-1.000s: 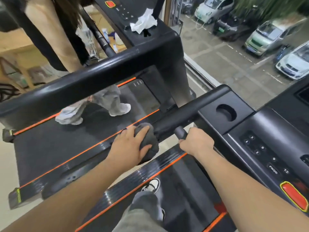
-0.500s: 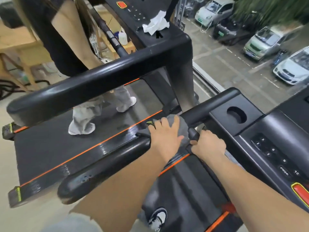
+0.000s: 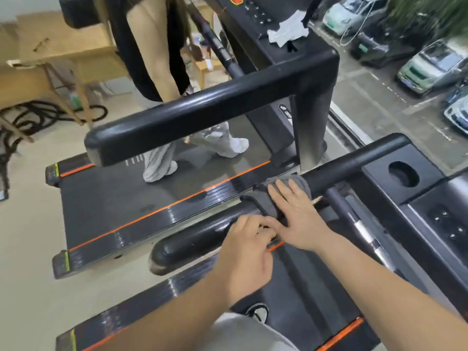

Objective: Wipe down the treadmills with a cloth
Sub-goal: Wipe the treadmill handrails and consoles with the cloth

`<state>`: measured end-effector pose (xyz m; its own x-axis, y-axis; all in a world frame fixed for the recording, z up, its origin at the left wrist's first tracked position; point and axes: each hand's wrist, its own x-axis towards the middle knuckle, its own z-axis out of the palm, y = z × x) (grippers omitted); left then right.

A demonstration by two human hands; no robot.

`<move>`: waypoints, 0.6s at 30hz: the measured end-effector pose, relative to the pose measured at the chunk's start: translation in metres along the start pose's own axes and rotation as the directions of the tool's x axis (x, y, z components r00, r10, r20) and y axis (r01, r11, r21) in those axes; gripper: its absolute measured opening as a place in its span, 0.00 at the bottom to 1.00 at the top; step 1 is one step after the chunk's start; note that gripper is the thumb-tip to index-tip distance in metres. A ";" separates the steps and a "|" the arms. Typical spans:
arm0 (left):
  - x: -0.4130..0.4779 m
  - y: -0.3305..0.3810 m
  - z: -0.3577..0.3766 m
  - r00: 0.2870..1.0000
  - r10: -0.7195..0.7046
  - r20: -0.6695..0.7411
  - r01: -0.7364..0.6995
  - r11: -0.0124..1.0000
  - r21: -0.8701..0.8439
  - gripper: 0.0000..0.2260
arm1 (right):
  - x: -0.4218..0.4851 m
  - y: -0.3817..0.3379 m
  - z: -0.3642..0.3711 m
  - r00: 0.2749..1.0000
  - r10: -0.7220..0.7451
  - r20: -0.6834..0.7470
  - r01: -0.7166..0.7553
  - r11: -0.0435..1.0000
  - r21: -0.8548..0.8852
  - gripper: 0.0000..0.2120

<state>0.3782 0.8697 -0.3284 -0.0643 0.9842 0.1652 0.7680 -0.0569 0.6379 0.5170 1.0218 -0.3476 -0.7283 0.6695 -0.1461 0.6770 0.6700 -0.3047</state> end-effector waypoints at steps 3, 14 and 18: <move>-0.020 -0.019 -0.008 1.000 -0.017 -0.024 0.017 1.000 0.000 0.16 | 0.026 -0.001 0.002 0.993 0.113 -0.020 -0.114 0.988 -0.101 0.32; -0.050 -0.111 -0.081 0.935 -0.307 -0.181 0.332 0.934 0.133 0.17 | 0.003 -0.134 0.070 0.948 0.240 -0.209 -0.242 0.970 0.016 0.31; -0.053 -0.133 -0.090 0.917 -0.301 -0.261 0.325 0.944 0.053 0.17 | -0.003 -0.129 0.072 0.990 -0.043 -0.136 0.028 0.994 -0.105 0.27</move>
<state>0.2217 0.8103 -0.3543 -0.4568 0.8758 0.1555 0.7377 0.2753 0.6165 0.4246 0.9101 -0.3751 -0.7354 0.6777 -0.0033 0.6634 0.7188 -0.2079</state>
